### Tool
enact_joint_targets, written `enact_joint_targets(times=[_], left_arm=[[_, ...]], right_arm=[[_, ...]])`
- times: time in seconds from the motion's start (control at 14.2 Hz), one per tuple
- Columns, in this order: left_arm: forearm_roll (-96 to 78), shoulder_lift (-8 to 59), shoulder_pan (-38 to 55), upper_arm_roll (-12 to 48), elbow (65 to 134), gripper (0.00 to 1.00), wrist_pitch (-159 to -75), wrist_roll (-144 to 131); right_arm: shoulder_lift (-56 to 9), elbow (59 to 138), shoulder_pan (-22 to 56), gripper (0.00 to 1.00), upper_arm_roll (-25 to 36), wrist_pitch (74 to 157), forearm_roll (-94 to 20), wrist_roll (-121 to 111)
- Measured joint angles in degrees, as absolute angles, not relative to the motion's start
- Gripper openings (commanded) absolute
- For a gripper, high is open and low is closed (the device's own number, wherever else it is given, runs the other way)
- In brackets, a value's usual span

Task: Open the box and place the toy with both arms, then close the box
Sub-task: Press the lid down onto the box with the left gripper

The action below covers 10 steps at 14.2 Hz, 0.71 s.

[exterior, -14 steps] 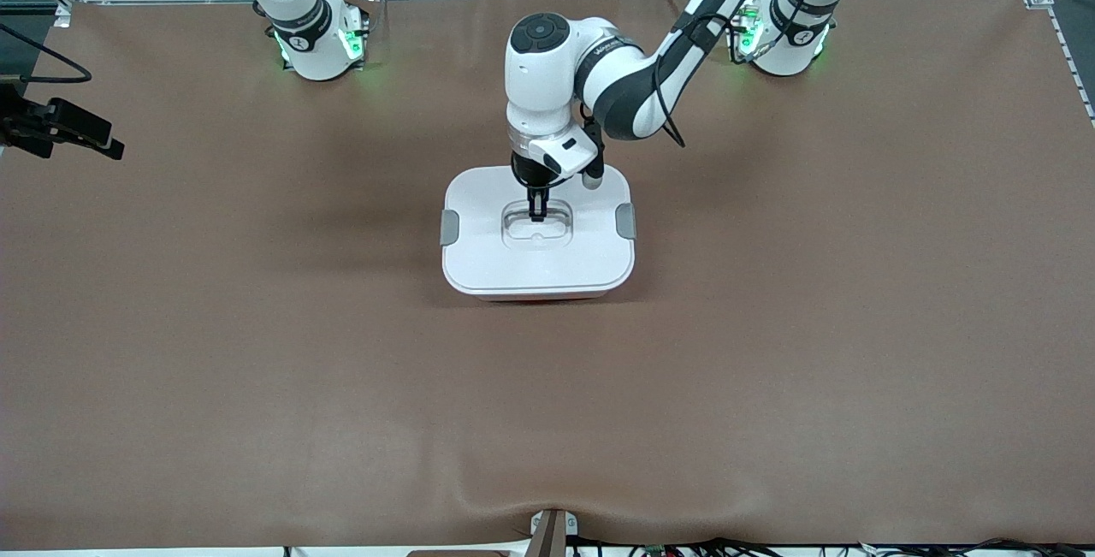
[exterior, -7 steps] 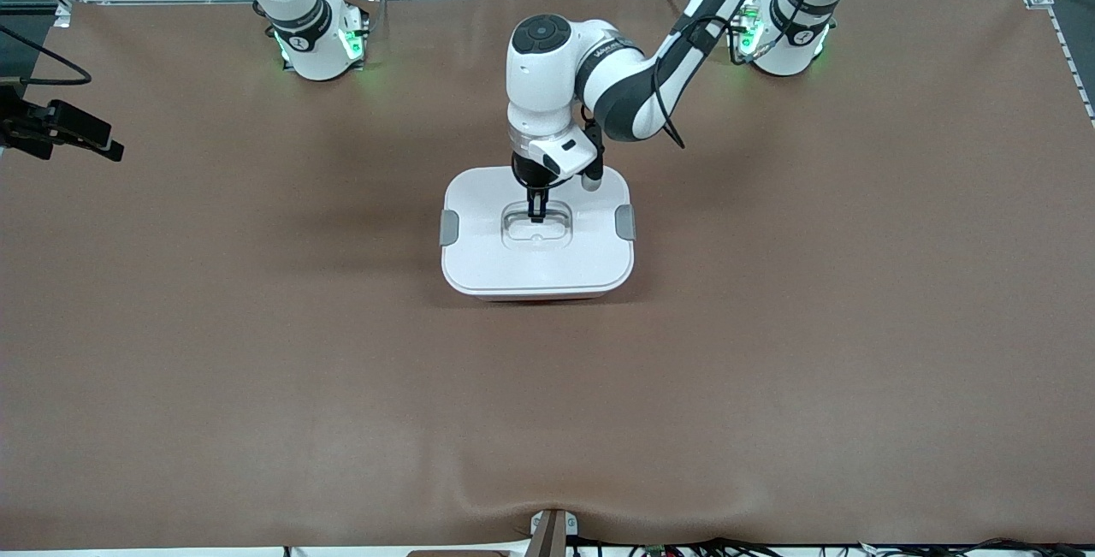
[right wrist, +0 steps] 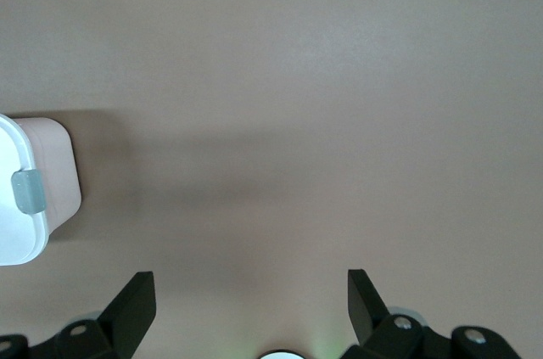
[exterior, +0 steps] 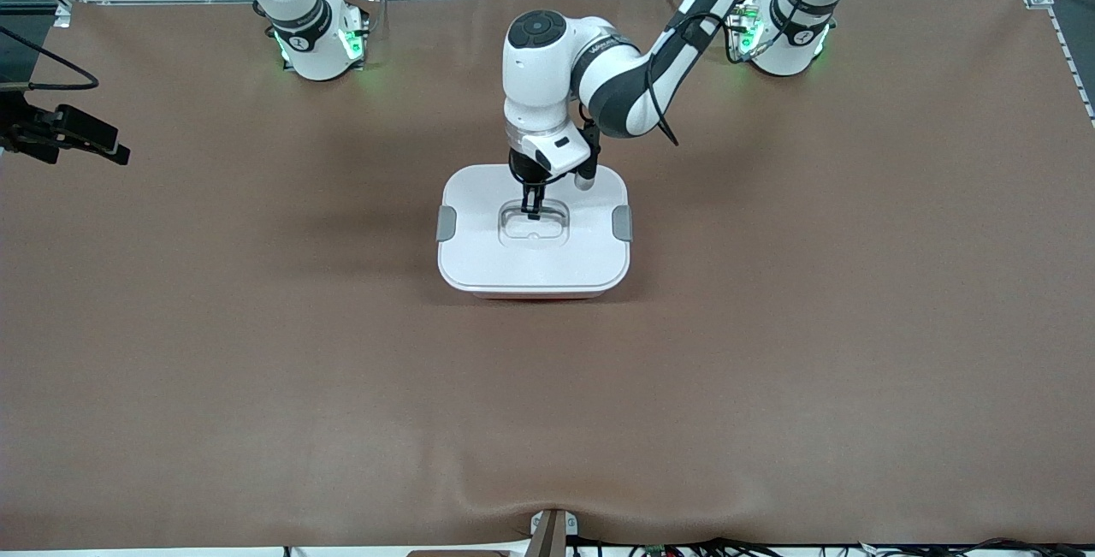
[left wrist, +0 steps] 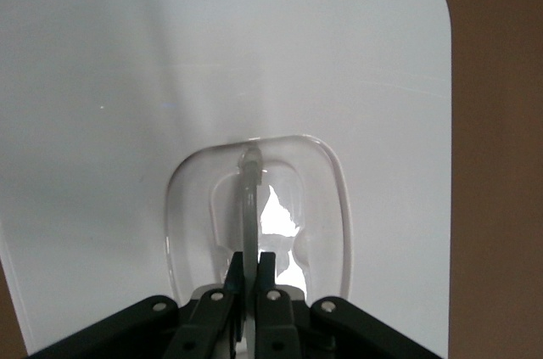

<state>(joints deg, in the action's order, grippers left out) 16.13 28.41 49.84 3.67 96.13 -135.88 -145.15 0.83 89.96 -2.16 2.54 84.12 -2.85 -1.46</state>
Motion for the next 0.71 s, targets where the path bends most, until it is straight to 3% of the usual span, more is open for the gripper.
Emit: enact_joint_targets(times=[0.14,0.21,0.28,0.35,0.42,0.71], left_arm=[[16.13,28.41,49.87,3.66,96.14,0.0,-135.95,-144.13],[16.13,28.41,49.87,3.65,96.15,0.06,-135.96,-144.01],[16.13,28.41,49.86,3.63,96.16,0.32,-135.96,-144.0],[16.13,28.41,49.84,3.6,96.16,0.76,-135.96,-144.0],[16.13,28.42,49.81,3.59,96.22,1.0,-135.94,-143.83],[16.13,28.22,49.74,3.59,96.24,1.0,-134.85,-142.64]], right_arm=[[0.83,89.96,-1.85,1.0,2.43,84.18,-2.85,-1.46],[0.84,89.95,-1.73,1.0,2.38,84.44,-2.85,-1.45],[0.83,89.95,-1.74,1.0,2.37,84.86,-2.83,-1.45],[0.83,89.94,-1.79,1.0,2.43,85.09,-2.82,-1.45],[0.83,89.92,-1.81,1.0,2.54,85.22,-2.82,-1.45],[0.84,89.28,-1.74,1.0,2.49,85.59,-2.89,-1.45]])
